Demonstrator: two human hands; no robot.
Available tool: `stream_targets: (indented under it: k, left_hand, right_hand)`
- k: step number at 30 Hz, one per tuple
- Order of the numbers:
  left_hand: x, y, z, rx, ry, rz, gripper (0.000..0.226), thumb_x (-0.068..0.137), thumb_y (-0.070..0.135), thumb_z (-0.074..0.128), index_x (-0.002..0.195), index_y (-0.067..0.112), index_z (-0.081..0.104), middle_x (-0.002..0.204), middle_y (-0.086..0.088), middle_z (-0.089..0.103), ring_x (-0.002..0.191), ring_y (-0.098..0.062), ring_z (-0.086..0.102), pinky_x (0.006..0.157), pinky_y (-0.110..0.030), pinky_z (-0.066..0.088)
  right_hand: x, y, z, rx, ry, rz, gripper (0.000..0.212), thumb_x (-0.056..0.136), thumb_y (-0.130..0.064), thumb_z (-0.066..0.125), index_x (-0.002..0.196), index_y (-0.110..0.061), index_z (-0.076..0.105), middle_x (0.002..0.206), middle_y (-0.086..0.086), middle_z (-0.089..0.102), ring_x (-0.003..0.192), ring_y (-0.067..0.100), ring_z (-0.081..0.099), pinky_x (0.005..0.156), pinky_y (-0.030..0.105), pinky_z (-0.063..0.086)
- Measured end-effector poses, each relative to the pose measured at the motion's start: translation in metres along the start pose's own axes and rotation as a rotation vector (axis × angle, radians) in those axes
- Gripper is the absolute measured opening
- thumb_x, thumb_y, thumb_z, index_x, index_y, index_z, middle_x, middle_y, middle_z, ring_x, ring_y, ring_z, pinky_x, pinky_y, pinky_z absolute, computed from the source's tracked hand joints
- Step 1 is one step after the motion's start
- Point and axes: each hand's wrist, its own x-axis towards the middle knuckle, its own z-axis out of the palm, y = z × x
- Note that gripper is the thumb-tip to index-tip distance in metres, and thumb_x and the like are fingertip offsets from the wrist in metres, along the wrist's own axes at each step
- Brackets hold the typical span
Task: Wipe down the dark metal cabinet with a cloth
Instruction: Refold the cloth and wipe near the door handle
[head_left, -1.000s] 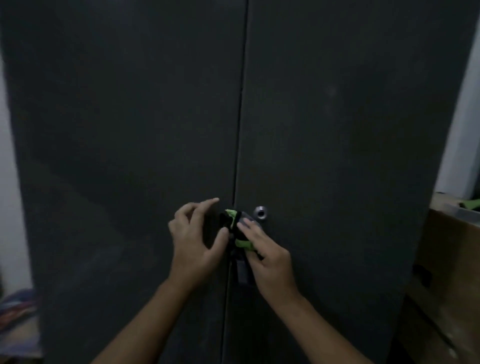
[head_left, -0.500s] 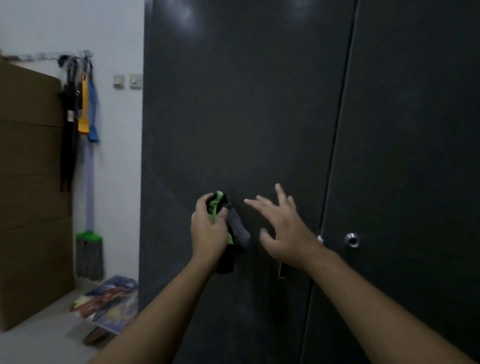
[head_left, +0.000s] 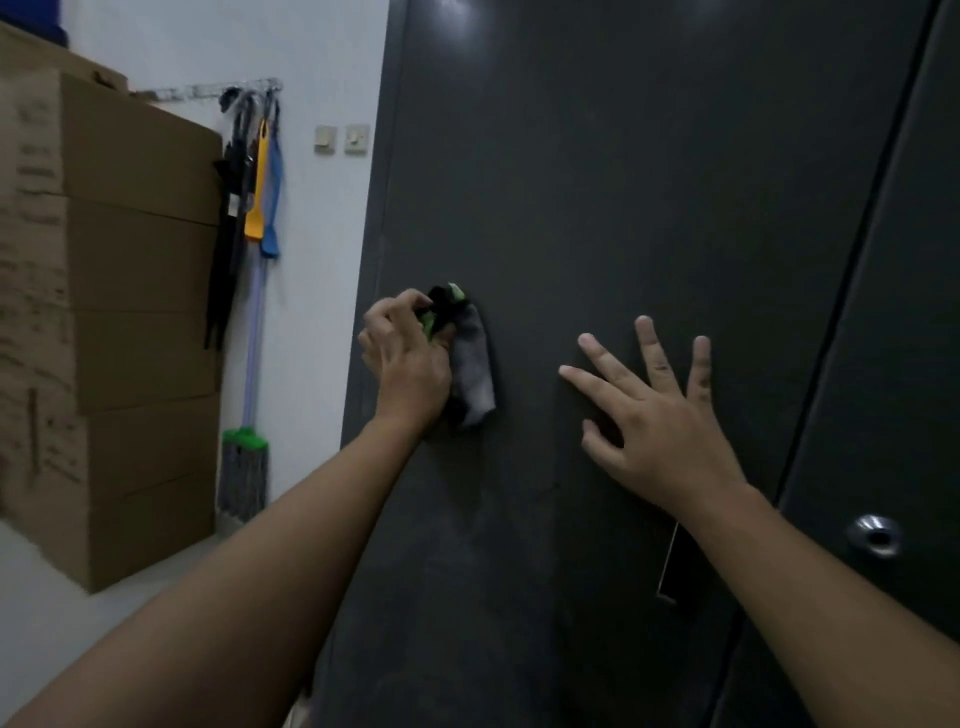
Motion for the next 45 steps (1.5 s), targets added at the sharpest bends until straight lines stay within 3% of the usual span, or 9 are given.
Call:
stream_targets:
  k: [7, 10, 14, 17, 21, 28, 31, 36, 45]
  left_hand:
    - [0.060, -0.027, -0.014, -0.132, 0.293, -0.277, 0.020, 0.095, 0.019, 0.055, 0.114, 0.016, 0.059, 0.111, -0.007, 0.062, 0.106, -0.024, 0.058, 0.090, -0.033, 0.047]
    - [0.051, -0.013, 0.000, -0.153, 0.304, -0.317, 0.040, 0.094, 0.021, 0.050, 0.133, 0.014, 0.058, 0.128, -0.008, 0.063, 0.120, -0.026, 0.055, 0.102, -0.032, 0.040]
    - [0.008, -0.001, 0.019, 0.026, 0.119, -0.021, 0.066, 0.096, 0.040, 0.042, 0.154, 0.012, 0.028, 0.158, -0.010, 0.034, 0.144, -0.024, 0.031, 0.119, -0.035, 0.016]
    - [-0.009, -0.017, 0.019, 0.169, 0.016, 0.247, 0.070, 0.097, 0.046, 0.042, 0.154, 0.009, 0.028, 0.158, -0.010, 0.033, 0.142, -0.028, 0.034, 0.117, -0.040, 0.023]
    - [0.016, -0.039, 0.011, 0.293, -0.034, 0.490, 0.056, 0.097, 0.023, 0.045, 0.147, -0.003, 0.038, 0.150, -0.019, 0.044, 0.135, -0.036, 0.046, 0.111, -0.047, 0.037]
    - [0.128, -0.008, -0.014, 0.126, -0.012, 0.130, 0.062, 0.097, 0.013, 0.042, 0.155, 0.005, 0.021, 0.158, -0.016, 0.030, 0.140, -0.033, 0.033, 0.116, -0.036, 0.020]
    - [0.134, -0.013, -0.018, 0.133, -0.017, 0.105, 0.058, 0.102, 0.018, 0.039, 0.156, 0.012, 0.021, 0.159, -0.010, 0.028, 0.139, -0.030, 0.033, 0.114, -0.032, 0.020]
    - [0.061, -0.055, -0.018, 0.113, -0.013, 0.168, 0.058, 0.098, 0.022, 0.037, 0.153, 0.007, 0.029, 0.151, -0.015, 0.042, 0.128, -0.035, 0.045, 0.109, -0.043, 0.034]
    - [-0.090, -0.133, -0.034, 0.207, -0.197, -0.030, 0.057, 0.103, 0.022, 0.041, 0.156, 0.016, 0.021, 0.153, -0.013, 0.036, 0.116, -0.036, 0.043, 0.099, -0.053, 0.043]
  right_hand:
    - [0.000, -0.002, 0.004, -0.060, -0.024, -0.035, 0.068, 0.088, -0.053, 0.037, 0.154, -0.040, 0.027, 0.167, -0.010, 0.006, 0.152, 0.035, -0.014, 0.114, 0.068, -0.015]
    - [0.000, -0.002, 0.005, -0.027, -0.018, -0.030, 0.069, 0.085, -0.051, 0.039, 0.153, -0.042, 0.029, 0.166, -0.012, 0.008, 0.153, 0.033, -0.014, 0.114, 0.068, -0.015]
    - [0.000, -0.004, 0.003, 0.002, -0.016, -0.025, 0.070, 0.081, -0.050, 0.041, 0.150, -0.042, 0.036, 0.165, -0.012, 0.013, 0.153, 0.032, -0.011, 0.114, 0.069, -0.012]
    - [-0.001, -0.005, 0.003, 0.003, -0.006, -0.027, 0.069, 0.080, -0.049, 0.041, 0.148, -0.041, 0.040, 0.165, -0.011, 0.018, 0.154, 0.033, -0.006, 0.115, 0.070, -0.010]
    - [-0.002, -0.004, 0.004, -0.001, 0.000, -0.035, 0.069, 0.079, -0.050, 0.042, 0.147, -0.041, 0.042, 0.165, -0.011, 0.019, 0.154, 0.033, -0.006, 0.115, 0.069, -0.010]
    - [-0.001, -0.005, 0.003, 0.011, 0.015, -0.037, 0.068, 0.080, -0.048, 0.041, 0.147, -0.040, 0.043, 0.165, -0.011, 0.018, 0.154, 0.033, -0.006, 0.115, 0.070, -0.009]
    - [-0.001, -0.004, 0.003, 0.018, 0.019, -0.032, 0.067, 0.080, -0.047, 0.042, 0.147, -0.040, 0.044, 0.164, -0.012, 0.019, 0.154, 0.032, -0.006, 0.115, 0.069, -0.010]
    - [-0.001, -0.006, 0.003, 0.015, 0.024, -0.022, 0.067, 0.080, -0.047, 0.043, 0.146, -0.040, 0.045, 0.164, -0.012, 0.021, 0.154, 0.032, -0.001, 0.115, 0.071, -0.004]
    - [-0.002, -0.008, 0.001, 0.025, 0.010, -0.027, 0.068, 0.079, -0.049, 0.043, 0.146, -0.038, 0.046, 0.164, -0.009, 0.023, 0.154, 0.035, -0.001, 0.113, 0.074, -0.002]
